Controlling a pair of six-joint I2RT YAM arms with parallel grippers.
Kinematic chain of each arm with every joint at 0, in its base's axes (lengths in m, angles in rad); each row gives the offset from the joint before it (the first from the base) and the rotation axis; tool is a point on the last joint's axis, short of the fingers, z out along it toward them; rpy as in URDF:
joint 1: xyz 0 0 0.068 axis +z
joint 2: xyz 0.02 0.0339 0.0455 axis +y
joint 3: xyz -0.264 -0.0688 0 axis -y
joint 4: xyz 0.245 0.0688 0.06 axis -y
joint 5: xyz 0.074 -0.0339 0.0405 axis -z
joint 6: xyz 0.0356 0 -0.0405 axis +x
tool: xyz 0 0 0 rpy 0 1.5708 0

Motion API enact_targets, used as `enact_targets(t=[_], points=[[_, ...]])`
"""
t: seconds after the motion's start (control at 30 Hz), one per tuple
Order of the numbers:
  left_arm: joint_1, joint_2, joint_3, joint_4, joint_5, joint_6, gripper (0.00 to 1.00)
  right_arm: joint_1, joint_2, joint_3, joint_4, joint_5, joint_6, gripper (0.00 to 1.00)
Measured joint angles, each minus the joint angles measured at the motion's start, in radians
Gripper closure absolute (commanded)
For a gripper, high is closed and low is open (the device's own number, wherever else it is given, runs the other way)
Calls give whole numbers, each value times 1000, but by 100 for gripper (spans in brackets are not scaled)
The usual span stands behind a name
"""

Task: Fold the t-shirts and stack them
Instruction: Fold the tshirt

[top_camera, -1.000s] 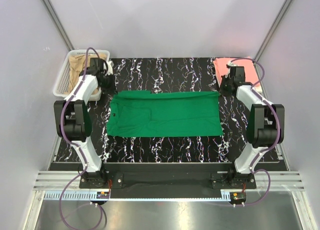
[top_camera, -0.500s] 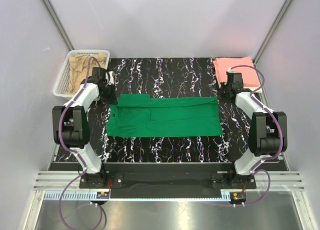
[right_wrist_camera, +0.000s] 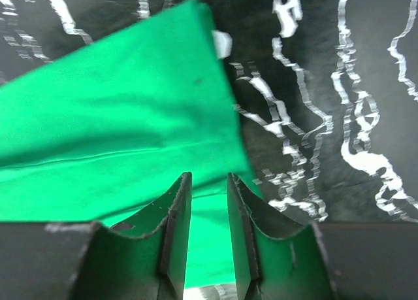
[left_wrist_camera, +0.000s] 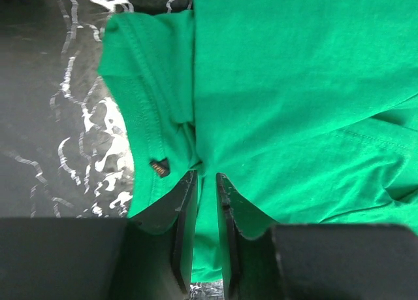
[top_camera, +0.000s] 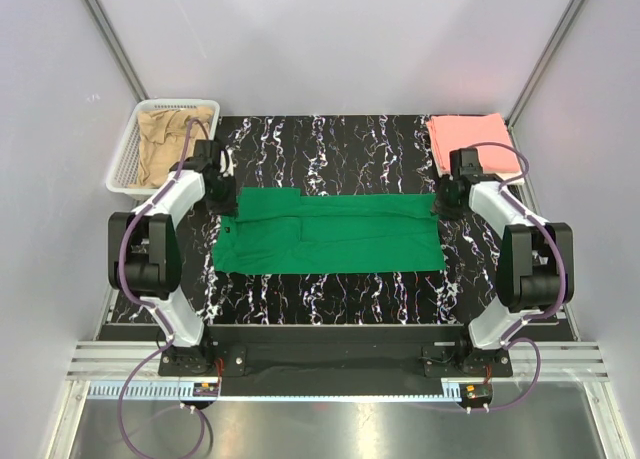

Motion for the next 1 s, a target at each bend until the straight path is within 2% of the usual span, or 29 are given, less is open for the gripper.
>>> enact_targets(t=[0.23,0.4,0.63,0.8,1.0], points=[[-31,-57,7,0,-52,-26,70,134,34,145,-25,-15,63,62],[-35,-58,20,19,11,-64,61,252,198,338,18,-180,28,57],[17,-29,63,62,56,-135,59,412,439,620,25,-255,16,53],[63,-81,-40,139,101,-193,58,506,639,867,40,-237,106,53],[55,-310,-203,206,141,-242,58,562,832,1056,40,-180,196,53]])
